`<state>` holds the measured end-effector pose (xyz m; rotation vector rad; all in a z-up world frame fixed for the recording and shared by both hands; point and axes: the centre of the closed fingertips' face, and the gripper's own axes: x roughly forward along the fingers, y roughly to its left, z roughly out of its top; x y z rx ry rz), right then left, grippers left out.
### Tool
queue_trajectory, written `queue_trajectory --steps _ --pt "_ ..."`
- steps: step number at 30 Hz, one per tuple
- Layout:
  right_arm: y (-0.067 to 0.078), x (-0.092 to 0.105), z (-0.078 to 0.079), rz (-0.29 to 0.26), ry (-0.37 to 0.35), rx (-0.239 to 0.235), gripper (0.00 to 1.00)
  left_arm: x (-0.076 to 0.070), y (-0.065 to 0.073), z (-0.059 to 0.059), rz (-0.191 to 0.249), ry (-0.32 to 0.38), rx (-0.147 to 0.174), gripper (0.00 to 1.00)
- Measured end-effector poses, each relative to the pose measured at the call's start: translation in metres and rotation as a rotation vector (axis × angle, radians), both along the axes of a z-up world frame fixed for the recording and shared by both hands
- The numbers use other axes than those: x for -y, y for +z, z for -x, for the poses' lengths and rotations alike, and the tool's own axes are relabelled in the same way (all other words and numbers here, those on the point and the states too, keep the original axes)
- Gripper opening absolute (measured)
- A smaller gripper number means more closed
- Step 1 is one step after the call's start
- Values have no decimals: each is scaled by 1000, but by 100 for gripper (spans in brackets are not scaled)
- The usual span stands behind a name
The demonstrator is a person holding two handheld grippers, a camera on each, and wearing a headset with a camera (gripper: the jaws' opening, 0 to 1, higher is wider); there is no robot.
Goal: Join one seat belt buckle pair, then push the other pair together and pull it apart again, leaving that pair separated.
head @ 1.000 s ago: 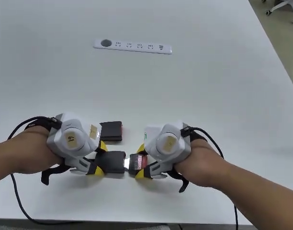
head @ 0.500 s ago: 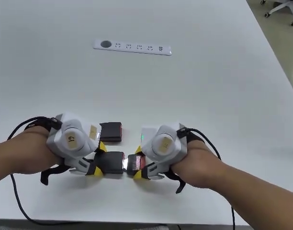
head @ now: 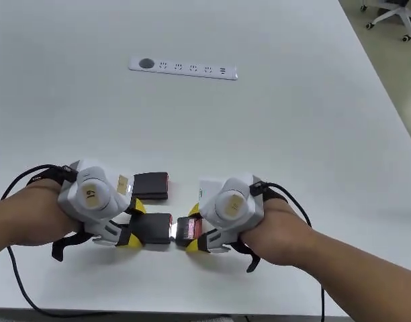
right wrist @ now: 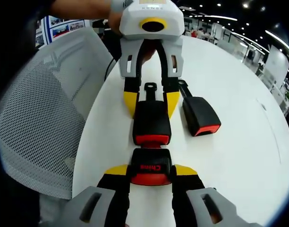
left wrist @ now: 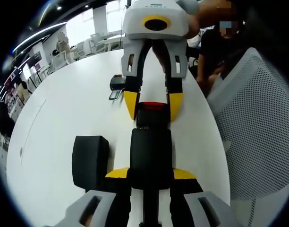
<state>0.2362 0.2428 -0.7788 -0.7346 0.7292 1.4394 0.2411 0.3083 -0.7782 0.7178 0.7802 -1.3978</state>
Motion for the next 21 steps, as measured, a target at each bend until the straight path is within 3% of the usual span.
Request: queue_trajectory --steps 21 --pt "-2 0 -4 -4 -11 -5 31 -1 -2 0 -12 2 -5 32"
